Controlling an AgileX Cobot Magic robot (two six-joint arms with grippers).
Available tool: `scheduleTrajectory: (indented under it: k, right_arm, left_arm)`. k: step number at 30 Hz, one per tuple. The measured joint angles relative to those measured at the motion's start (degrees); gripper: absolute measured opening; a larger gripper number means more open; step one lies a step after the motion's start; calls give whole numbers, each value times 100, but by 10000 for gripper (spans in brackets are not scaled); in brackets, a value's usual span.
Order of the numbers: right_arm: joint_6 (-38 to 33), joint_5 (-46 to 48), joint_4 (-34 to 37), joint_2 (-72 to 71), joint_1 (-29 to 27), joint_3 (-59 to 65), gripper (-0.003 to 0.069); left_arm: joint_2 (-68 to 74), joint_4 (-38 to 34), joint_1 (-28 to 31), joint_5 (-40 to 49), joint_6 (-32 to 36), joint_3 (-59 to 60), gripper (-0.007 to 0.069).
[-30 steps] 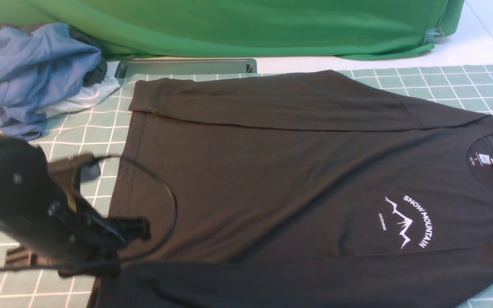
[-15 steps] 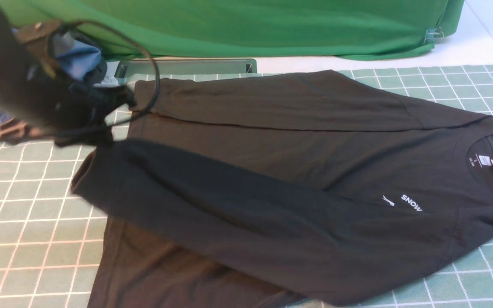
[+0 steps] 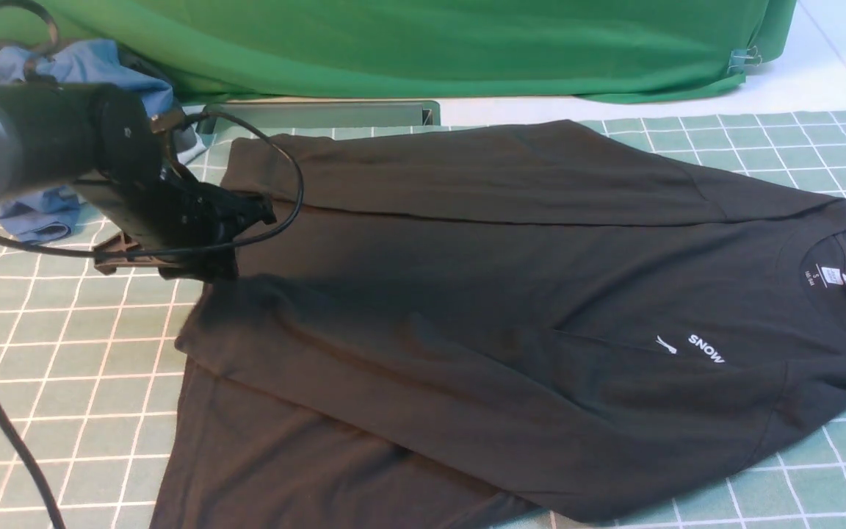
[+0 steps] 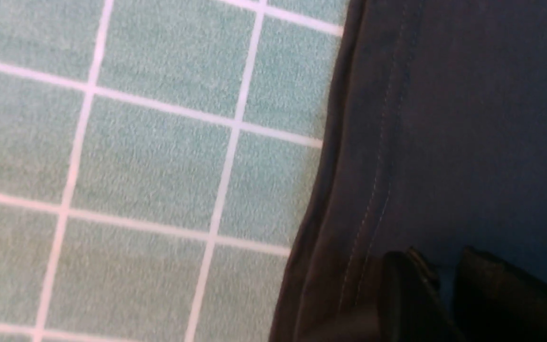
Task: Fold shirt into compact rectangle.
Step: 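Fold the left side of the black T-shirt inward over its body, then grab the top left corner of the dark shirt with the left gripper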
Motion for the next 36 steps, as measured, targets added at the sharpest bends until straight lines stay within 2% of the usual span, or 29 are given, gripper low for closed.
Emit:
scheduleTrajectory:
  k: [2, 3, 6, 9, 12, 14, 22, 31, 36]
  right_arm:
    - [0, 0, 0, 0, 0, 0, 191]
    - [0, 0, 0, 0, 0, 0, 195]
    - [0, 0, 0, 0, 0, 0, 197]
    - [0, 0, 0, 0, 0, 0, 200]
    - [0, -80, 0, 0, 0, 0, 203]
    - [5, -223, 0, 0, 0, 0, 206]
    - [5, -682, 0, 0, 0, 0, 214]
    - [5, -705, 0, 0, 0, 0, 221]
    - [5, -708, 0, 0, 0, 0, 230]
  left_arm:
    - [25, 22, 13, 7, -22, -59, 213]
    - [35, 57, 46, 106, -116, -228, 277]
    - [64, 75, 176, 265, -414, -694, 407]
    - [213, -169, 346, 303, -488, -1180, 490]
    - [599, -576, 492, 457, -410, -1707, 533]
    - [1017, -837, 541, 609, -259, -2142, 544]
    - [2146, -1049, 530, 586, 30, -2966, 545]
    - [2266, -991, 530, -677, 24, -3061, 545]
    - [2338, -785, 530, -796, 21, -3069, 545]
